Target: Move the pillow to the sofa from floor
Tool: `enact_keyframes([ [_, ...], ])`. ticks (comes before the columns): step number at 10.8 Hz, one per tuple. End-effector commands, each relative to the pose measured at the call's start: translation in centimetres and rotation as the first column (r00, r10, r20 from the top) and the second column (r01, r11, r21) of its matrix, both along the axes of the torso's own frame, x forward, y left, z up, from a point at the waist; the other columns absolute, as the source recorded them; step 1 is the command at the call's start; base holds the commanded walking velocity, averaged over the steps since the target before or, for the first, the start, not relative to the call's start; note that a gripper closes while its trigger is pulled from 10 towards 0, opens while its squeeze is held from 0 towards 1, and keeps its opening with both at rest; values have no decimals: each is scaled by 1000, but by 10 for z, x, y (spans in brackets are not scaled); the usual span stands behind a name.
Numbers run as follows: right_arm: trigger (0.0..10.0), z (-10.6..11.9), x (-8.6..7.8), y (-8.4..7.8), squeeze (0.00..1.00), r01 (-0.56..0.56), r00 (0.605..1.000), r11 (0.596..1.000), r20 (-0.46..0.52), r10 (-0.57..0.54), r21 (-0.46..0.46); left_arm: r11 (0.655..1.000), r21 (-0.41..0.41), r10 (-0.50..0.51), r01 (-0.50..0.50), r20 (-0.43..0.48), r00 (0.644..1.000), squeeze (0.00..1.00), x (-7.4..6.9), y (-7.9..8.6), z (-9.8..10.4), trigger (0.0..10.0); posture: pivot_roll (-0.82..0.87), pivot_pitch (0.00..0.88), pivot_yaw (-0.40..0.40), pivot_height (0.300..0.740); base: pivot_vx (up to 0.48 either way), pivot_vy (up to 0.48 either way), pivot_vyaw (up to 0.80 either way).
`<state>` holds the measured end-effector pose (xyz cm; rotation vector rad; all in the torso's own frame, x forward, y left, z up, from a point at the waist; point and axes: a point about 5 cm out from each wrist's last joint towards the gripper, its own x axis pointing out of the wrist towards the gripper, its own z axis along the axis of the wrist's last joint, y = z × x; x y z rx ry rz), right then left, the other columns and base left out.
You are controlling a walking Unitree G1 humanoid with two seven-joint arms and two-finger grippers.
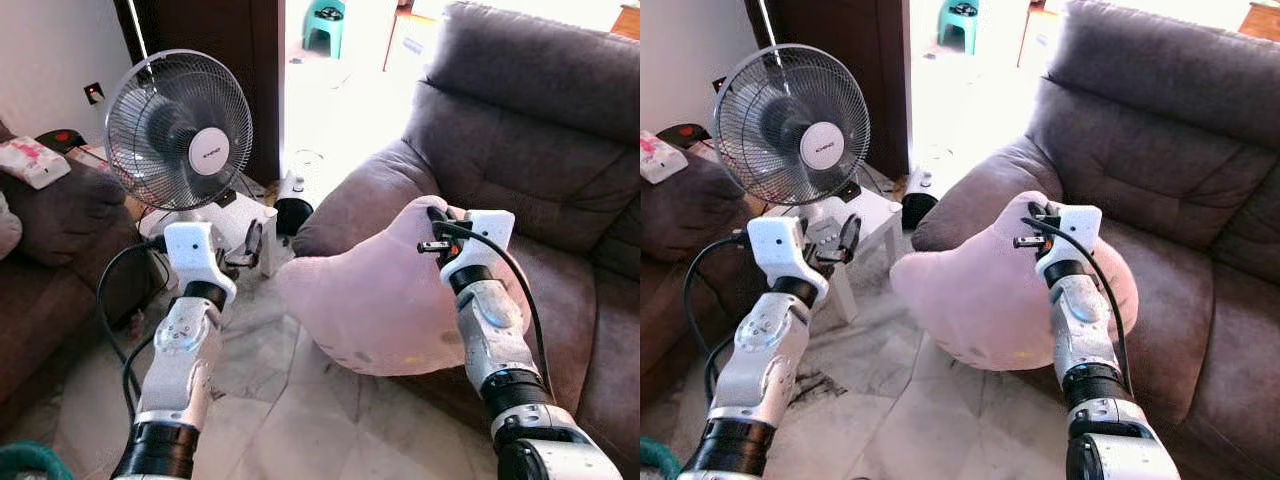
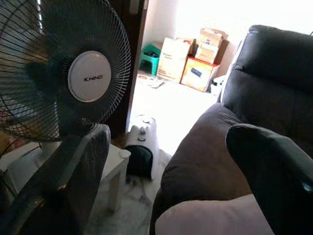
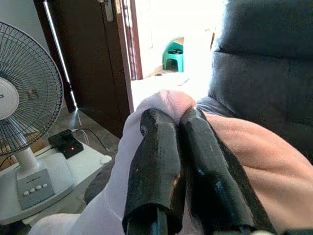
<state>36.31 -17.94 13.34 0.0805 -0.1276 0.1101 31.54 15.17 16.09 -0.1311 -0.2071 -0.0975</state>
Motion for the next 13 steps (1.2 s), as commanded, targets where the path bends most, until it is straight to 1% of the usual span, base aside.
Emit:
enact_keyframes([
  [1, 10000, 35, 9, 0, 0, 6, 991, 1000, 130, -8, 19, 1000, 23, -6, 6, 2, 1000, 0, -2, -2, 3, 10000, 138, 75, -61, 740, 0, 0, 0],
  [3, 10000, 35, 11, -1, 0, 16, 994, 999, 108, -19, 29, 999, 32, 0, 0, -8, 1000, 0, -3, 1, 3, 10000, 139, 80, -60, 740, 0, 0, 0],
  [7, 10000, 36, 12, 5, 0, -3, 994, 1000, 111, 1, 18, 1000, 29, -6, 7, -28, 1000, 0, -4, -1, 1, 10000, 138, 90, -62, 740, 0, 0, 0],
  [9, 10000, 35, 12, 5, 0, -2, 996, 999, 93, -1, 36, 1000, 27, -5, 6, -34, 999, 0, -5, -1, 0, 10000, 138, 92, -63, 740, 0, 0, 0],
  [10, 10000, 35, 13, 5, 0, -3, 996, 999, 95, -1, 38, 1000, 27, -5, 6, -35, 999, 0, -5, -1, 0, 10000, 139, 94, -65, 740, 0, 0, -731],
  [11, 10000, 36, 12, 6, 0, -10, 994, 1000, 108, 7, 25, 1000, 27, -5, 6, -36, 999, 0, -5, -1, 0, 10000, 138, 94, -65, 740, 0, 0, 0],
  [13, 10000, 37, 13, 8, 0, -13, 994, 999, 110, 10, 30, 1000, 24, -7, 7, -38, 999, 0, -4, -2, 0, 10000, 138, 95, -68, 740, 0, 0, 0],
])
